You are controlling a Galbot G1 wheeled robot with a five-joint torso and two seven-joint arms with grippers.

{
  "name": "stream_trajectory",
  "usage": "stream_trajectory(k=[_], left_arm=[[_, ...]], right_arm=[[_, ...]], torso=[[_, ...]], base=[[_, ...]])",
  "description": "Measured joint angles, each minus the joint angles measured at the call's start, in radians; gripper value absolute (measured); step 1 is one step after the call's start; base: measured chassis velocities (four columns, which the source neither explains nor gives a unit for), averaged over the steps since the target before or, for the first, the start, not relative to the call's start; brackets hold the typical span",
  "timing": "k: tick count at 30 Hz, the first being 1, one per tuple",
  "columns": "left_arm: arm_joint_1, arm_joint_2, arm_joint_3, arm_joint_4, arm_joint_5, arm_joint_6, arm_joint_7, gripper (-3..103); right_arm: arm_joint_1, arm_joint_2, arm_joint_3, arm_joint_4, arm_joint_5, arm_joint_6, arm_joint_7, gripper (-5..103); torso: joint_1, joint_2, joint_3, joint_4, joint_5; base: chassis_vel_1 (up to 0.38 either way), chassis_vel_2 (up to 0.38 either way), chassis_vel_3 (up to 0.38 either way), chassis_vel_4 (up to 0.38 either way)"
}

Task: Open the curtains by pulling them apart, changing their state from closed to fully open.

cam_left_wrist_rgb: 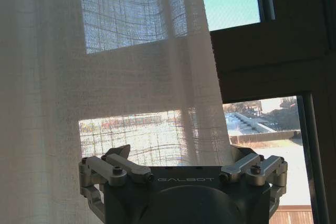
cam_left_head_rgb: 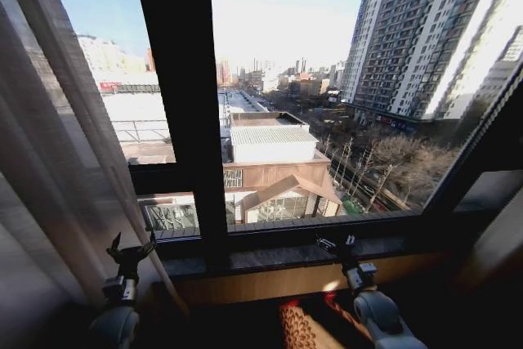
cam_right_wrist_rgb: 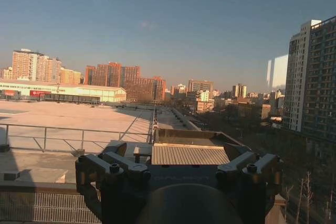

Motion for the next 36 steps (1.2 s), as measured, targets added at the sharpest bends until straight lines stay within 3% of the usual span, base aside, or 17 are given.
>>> stream_trajectory(k=[10,14,16,19,25,28,36], left_arm=[[-0.125,0.062,0.056,0.149,-0.054,-0.009,0.073,102],[-0.157,0.066,0.069,0.176,-0.069,-0.014,0.093,89],[-0.166,0.066,0.069,0.187,-0.072,-0.017,0.093,77],[-0.17,0.066,0.068,0.197,-0.074,-0.022,0.092,72],[-0.175,0.065,0.054,0.208,-0.078,-0.025,0.085,45],[-0.175,0.063,0.051,0.209,-0.079,-0.025,0.083,40],[-0.176,0.054,0.041,0.222,-0.08,-0.027,0.076,7]], right_arm=[[0.0,0.0,0.0,0.0,0.0,0.0,0.0,100],[0.0,0.0,0.0,0.0,0.0,0.0,0.0,100],[0.0,0.0,0.0,0.0,0.0,0.0,0.0,100],[0.0,0.0,0.0,0.0,0.0,0.0,0.0,100],[0.0,0.0,0.0,0.0,0.0,0.0,0.0,100],[0.0,0.0,0.0,0.0,0.0,0.0,0.0,100],[0.0,0.0,0.0,0.0,0.0,0.0,0.0,100]], torso=[[0.0,0.0,0.0,-0.0002,0.0],[0.0,0.0,0.0,-0.0002,0.0001],[0.0,0.0,0.0,-0.0001,0.0001],[0.0,0.0,0.0,-0.0001,0.0001],[0.0,0.0,0.0,0.0,0.0002],[0.0,0.0,0.0,0.0,0.0002],[0.0,0.0,0.0,0.0,0.0002]], base=[[0.0,0.0,0.0,0.0],[0.0,0.0,0.0,0.0],[0.0,0.0,0.0,0.0],[0.0,0.0,0.0,0.0],[0.0,0.0,0.0,0.0],[0.0,0.0,0.0,0.0],[0.0,0.0,0.0,0.0]])
